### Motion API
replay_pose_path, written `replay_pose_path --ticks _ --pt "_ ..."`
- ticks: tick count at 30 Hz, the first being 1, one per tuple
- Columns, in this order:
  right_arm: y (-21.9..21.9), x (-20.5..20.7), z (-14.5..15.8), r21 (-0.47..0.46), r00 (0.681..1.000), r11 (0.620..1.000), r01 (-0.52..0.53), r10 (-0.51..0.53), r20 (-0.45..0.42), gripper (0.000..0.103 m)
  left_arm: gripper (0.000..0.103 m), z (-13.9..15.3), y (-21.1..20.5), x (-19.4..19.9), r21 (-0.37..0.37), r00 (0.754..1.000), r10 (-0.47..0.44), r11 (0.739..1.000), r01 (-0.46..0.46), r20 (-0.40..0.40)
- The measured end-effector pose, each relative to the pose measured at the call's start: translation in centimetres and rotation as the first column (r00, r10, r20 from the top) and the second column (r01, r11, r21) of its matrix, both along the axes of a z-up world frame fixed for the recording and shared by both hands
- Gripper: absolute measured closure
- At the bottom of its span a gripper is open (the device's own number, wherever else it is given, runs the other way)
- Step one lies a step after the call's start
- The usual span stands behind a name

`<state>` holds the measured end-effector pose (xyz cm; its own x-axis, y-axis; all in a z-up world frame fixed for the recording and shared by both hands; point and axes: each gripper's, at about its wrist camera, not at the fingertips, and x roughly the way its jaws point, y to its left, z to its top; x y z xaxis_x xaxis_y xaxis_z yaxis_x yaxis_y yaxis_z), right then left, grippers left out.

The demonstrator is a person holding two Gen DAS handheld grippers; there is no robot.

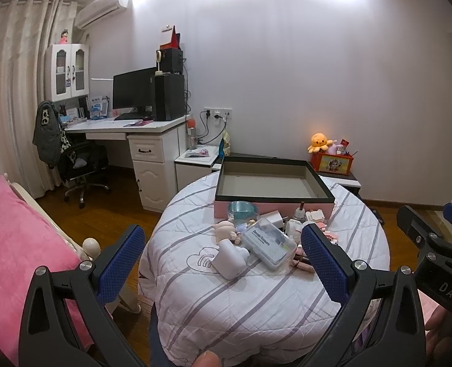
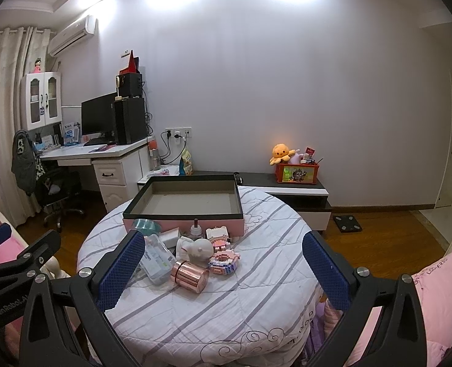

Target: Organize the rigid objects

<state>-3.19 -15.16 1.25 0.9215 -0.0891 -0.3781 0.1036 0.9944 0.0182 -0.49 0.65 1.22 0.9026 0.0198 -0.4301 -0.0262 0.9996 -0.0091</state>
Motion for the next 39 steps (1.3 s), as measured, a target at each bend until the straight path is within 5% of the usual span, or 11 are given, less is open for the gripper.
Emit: replay_pose_path --ticks 39 --pt "0.17 0.62 -0.2 -0.013 1.0 1.0 -0.016 0.016 -0.013 0.0 0.0 -0.35 0.87 0.19 -0.013 1.0 -0.007 1.0 0.007 0.003"
